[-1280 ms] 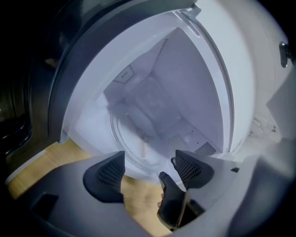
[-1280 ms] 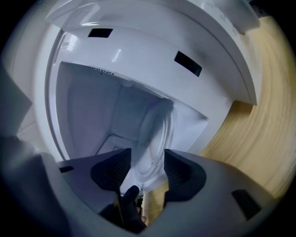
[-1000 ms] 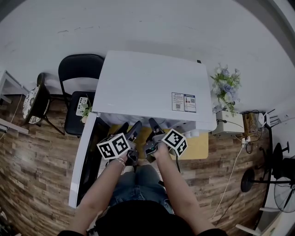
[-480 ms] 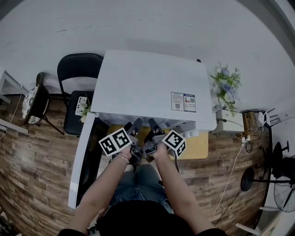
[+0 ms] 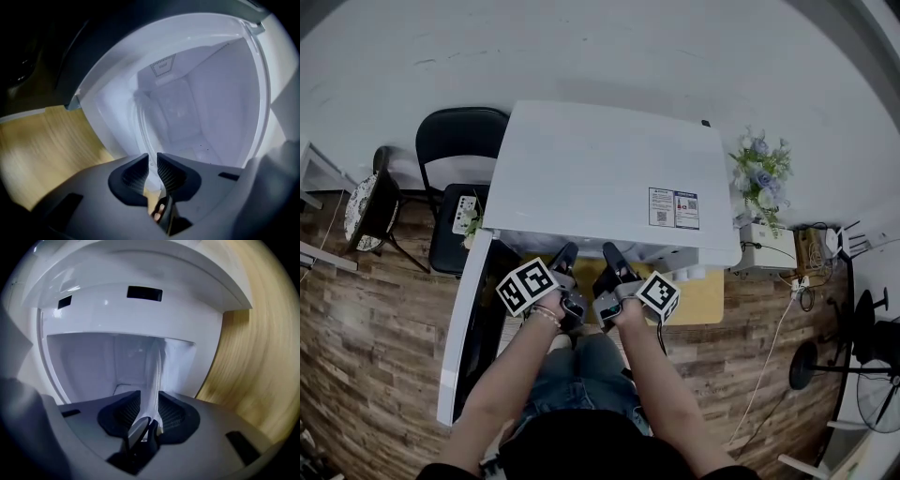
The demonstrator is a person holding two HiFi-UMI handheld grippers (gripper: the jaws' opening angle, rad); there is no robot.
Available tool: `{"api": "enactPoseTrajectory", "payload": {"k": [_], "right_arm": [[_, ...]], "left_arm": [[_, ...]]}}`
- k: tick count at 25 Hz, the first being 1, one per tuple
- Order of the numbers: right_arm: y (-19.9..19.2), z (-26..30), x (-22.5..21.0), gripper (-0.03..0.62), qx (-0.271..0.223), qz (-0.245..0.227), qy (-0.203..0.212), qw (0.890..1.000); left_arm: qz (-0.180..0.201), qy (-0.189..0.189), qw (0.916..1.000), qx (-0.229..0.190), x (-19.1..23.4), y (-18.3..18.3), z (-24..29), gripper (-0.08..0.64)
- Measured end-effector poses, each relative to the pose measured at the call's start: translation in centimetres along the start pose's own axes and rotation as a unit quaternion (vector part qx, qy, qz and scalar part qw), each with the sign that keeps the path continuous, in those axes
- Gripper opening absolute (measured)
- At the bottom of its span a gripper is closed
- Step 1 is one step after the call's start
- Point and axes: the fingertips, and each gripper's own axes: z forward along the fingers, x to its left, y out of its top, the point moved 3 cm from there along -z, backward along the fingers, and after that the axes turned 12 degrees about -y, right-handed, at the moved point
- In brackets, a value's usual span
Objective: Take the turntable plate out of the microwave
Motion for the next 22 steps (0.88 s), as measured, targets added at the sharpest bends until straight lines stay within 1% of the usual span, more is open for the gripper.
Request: {"api": "enactPoseTrajectory", "payload": {"k": [2,4,6,9,11,14,16,17,18,19,21,22], "right_arm": [[-0.1,0.0,0.0,0.123,0.006,-0.009,-0.002,1.0],[-0.3,-0.1,-0.2,0.121,0.012,-0.025,-0.011,1.0],[-0.6,-0.2,-0.3,0.121,0.018,-0.035,-0.017,0.999],[-1.1,-0.4,-0.7,0.123,0.027,-0.028,-0.014,0.999],[-1.1,-0.4,-0.8,0.131,0.027,-0.016,-0.005,0.999],[-0.7,-0.4,-0.7,0.139,0.019,-0.004,-0.006,1.0],[-0.4,-0.3,-0.5,0.131,0.015,0.008,-0.005,1.0],[-0.3,-0.2,-0.5,0.121,0.014,0.015,-0.003,1.0],[-0.2,-0.1,-0.6,0.111,0.014,0.022,-0.003,1.0],[-0.2,-0.1,-0.7,0.105,0.014,0.028,-0.009,0.999],[-0.2,-0.2,-1.1,0.059,0.011,0.033,-0.019,0.999],[-0.3,-0.1,-1.3,0.041,0.009,0.033,-0.018,0.999]], "left_arm": [[-0.017,-0.008,0.9997,-0.014,0.1,0.0,-0.2,0.055],[-0.041,-0.016,0.9986,-0.028,0.2,0.0,-0.4,0.042],[-0.056,-0.024,0.9975,-0.036,-0.1,-0.2,-0.7,0.035],[-0.066,-0.041,0.9961,-0.043,-1.0,-0.5,-0.9,0.032],[-0.068,-0.048,0.9958,-0.038,-1.8,-0.6,-1.1,0.032],[-0.073,-0.05,0.9956,-0.029,-2.2,-1.3,-1.5,0.032],[-0.077,-0.048,0.9955,-0.028,-2.2,-1.7,-1.9,0.028],[-0.073,-0.049,0.9958,-0.026,-2.2,-1.8,-2.1,0.024],[-0.062,-0.054,0.9964,-0.02,-2.5,-1.9,-2.3,0.019],[-0.042,-0.067,0.9969,-0.008,-3.2,-2.0,-2.4,0.007],[0.001,-0.108,0.994,0.02,-5.3,-2.6,-2.4,0.006],[0.009,-0.123,0.9919,0.028,-6.3,-2.8,-2.3,0.006]]}}
